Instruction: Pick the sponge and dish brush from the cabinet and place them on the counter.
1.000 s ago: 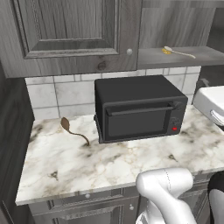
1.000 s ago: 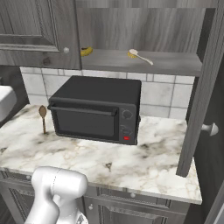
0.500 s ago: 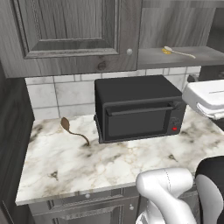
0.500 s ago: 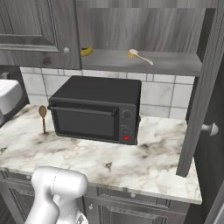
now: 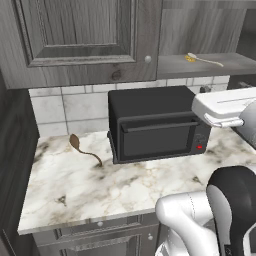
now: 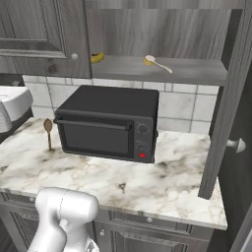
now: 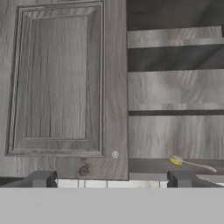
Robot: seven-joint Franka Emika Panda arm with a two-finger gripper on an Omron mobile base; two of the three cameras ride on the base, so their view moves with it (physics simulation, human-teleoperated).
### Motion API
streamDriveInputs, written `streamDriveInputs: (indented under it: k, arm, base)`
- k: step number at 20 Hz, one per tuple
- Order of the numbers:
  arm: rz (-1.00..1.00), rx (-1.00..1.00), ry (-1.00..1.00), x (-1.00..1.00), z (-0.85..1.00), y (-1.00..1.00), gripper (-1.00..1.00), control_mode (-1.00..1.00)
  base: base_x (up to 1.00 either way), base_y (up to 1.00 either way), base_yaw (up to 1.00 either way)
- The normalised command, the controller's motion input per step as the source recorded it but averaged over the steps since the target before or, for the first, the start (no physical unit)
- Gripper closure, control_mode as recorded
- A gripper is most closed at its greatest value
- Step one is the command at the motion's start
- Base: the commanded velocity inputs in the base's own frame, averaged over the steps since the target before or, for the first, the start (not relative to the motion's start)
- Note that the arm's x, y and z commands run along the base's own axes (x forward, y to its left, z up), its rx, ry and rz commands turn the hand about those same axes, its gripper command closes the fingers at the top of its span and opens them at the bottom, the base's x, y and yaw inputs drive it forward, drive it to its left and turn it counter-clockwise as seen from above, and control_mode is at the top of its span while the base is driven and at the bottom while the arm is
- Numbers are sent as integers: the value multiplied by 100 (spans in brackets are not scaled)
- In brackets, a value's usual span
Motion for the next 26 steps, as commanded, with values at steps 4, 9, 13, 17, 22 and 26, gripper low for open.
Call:
streamDriveInputs:
  k: [4,9,13,17,22,26]
  arm:
    - [0,0,1,31,-10,0,-100,-100]
    - [0,0,-4,27,0,2,-100,-100]
    - [0,0,-4,25,0,0,-100,-100]
    - [0,0,-3,25,0,0,-100,-100]
    - [0,0,0,27,0,0,-100,-100]
    - [0,0,0,37,-1,0,-100,-100]
  base:
    - [0,0,0]
    - [0,0,0]
    - [0,0,0]
    - [0,0,0]
    - [0,0,0]
    - [0,0,0]
